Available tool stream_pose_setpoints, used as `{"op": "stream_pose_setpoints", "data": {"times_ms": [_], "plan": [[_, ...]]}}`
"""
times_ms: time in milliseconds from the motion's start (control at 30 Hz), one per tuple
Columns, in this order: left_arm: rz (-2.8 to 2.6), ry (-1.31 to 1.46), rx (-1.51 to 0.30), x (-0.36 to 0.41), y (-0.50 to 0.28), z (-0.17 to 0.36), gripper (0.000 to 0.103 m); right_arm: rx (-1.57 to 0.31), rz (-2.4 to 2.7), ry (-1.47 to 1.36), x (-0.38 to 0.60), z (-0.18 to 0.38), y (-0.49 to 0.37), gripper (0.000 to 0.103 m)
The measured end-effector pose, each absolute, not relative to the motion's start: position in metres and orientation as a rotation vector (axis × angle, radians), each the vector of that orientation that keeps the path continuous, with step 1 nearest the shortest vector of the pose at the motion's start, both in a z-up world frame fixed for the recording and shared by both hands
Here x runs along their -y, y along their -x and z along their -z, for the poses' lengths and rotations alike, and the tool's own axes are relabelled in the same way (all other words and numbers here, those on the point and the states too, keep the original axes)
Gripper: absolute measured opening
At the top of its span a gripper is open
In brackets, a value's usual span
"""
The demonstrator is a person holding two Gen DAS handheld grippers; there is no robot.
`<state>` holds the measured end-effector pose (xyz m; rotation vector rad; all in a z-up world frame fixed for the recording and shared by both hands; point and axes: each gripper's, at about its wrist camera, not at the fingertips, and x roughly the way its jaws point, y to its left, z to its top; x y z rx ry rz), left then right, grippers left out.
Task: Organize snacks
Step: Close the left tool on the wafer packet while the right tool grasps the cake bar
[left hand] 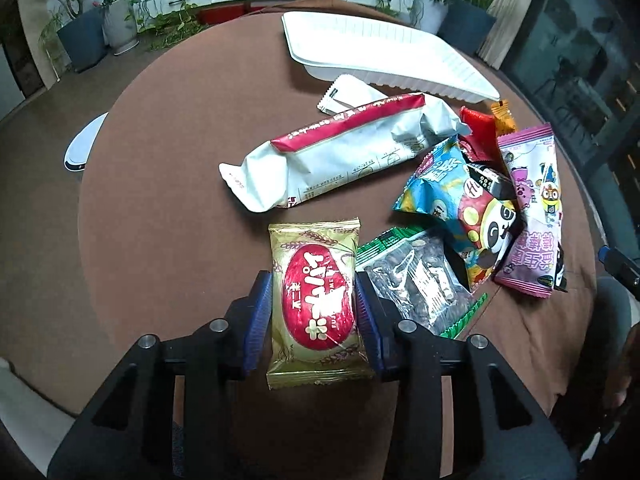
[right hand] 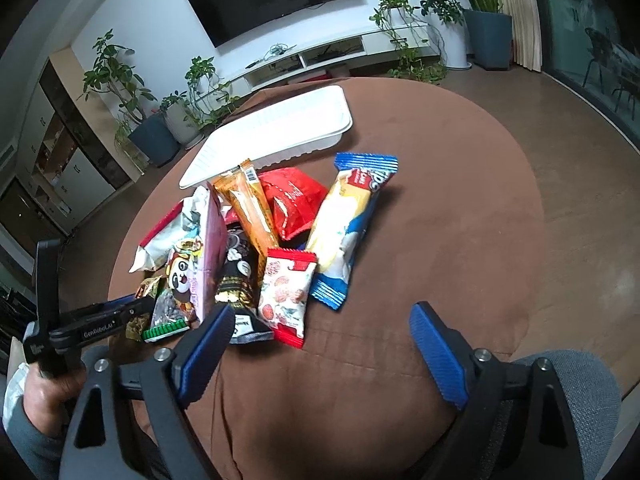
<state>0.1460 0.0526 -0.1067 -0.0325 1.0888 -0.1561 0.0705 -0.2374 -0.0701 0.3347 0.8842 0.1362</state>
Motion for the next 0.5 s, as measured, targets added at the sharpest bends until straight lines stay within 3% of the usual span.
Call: {"op": "stream_pose_setpoints", "data": {"times_ms": [233,500], "plan": [[0.173,0.054,-1.039,-0.060,-0.127,0.103,0.038,-0.875,-0.162,-0.311,0.230,0.062,-0.086,0.091],[0.251,0.137,-1.017,-0.069,-0.113,0.108,0.029,-0.996,-0.072,-0.373,0.248,0.086,-0.134,0.060]]}}
